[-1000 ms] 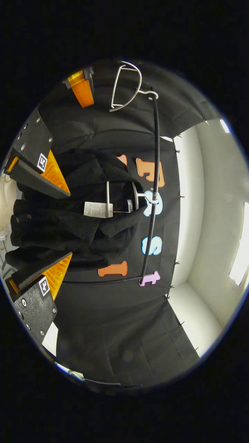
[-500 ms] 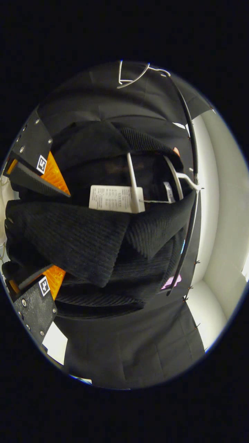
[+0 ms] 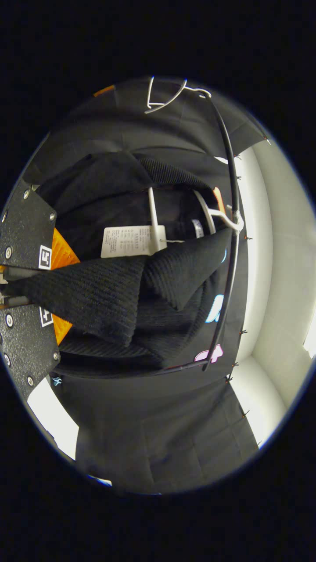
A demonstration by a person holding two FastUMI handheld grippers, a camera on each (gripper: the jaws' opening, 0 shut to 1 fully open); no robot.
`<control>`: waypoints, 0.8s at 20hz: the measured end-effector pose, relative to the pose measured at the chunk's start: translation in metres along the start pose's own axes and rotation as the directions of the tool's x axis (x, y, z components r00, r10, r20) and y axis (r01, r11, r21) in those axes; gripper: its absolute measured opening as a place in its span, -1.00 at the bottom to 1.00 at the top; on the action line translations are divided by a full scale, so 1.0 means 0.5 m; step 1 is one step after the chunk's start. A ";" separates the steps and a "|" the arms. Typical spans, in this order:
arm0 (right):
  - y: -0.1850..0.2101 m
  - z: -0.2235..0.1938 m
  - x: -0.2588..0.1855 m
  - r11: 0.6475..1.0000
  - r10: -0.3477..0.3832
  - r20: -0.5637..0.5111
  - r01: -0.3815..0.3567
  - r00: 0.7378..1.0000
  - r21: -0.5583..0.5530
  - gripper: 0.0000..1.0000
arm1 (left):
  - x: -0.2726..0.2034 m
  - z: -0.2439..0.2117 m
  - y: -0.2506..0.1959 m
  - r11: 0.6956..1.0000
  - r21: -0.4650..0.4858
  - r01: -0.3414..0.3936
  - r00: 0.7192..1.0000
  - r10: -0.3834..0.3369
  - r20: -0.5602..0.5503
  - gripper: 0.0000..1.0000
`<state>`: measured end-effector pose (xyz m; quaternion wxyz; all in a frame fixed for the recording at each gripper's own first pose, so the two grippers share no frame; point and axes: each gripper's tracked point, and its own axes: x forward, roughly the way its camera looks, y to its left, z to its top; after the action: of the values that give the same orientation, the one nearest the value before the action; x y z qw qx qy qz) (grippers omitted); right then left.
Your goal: Grasp the clothes on the hanger with both hands and then place them into the laundry hamper below.
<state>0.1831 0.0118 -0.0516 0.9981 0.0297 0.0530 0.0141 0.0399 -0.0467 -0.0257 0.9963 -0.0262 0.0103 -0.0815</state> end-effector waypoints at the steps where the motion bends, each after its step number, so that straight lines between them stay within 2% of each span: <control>1: -0.004 0.014 -0.016 1.000 0.010 0.013 -0.010 1.000 -0.017 -0.99 | 0.028 -0.013 -0.015 1.000 -0.024 0.011 1.000 -0.011 -0.005 0.92; 4: -0.007 0.035 -0.048 0.998 0.046 0.010 -0.045 0.999 -0.045 -1.00 | 0.135 -0.059 -0.054 0.997 -0.060 0.058 0.998 -0.059 -0.027 0.93; 6: -0.003 0.044 -0.060 0.996 0.078 0.003 -0.077 0.997 -0.046 -1.00 | 0.211 -0.100 -0.075 0.994 -0.091 0.060 0.996 -0.065 -0.060 0.92; 7: -0.006 0.049 -0.065 0.995 0.086 0.003 -0.085 0.996 -0.049 -1.00 | 0.243 -0.118 -0.079 0.993 -0.102 0.051 0.996 -0.059 -0.070 0.84; 11: -0.002 0.057 -0.078 0.990 0.111 0.006 -0.110 0.994 -0.083 -1.00 | 0.327 -0.136 -0.118 0.989 -0.124 0.074 0.996 -0.080 -0.042 1.00; 12: 0.006 0.058 -0.078 0.990 0.120 0.005 -0.119 0.993 -0.074 -1.00 | 0.343 -0.143 -0.116 0.992 -0.115 0.055 0.998 -0.060 -0.037 0.92; 16: 0.007 0.055 -0.081 0.990 0.123 0.002 -0.123 0.992 -0.069 -1.00 | 0.386 -0.147 -0.053 0.994 -0.012 -0.109 0.994 0.109 -0.002 0.92</control>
<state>0.1455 0.0122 -0.0200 0.9959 -0.0014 0.0471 0.0774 0.2244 -0.1081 -0.1008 0.9991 -0.0317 0.0126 -0.0269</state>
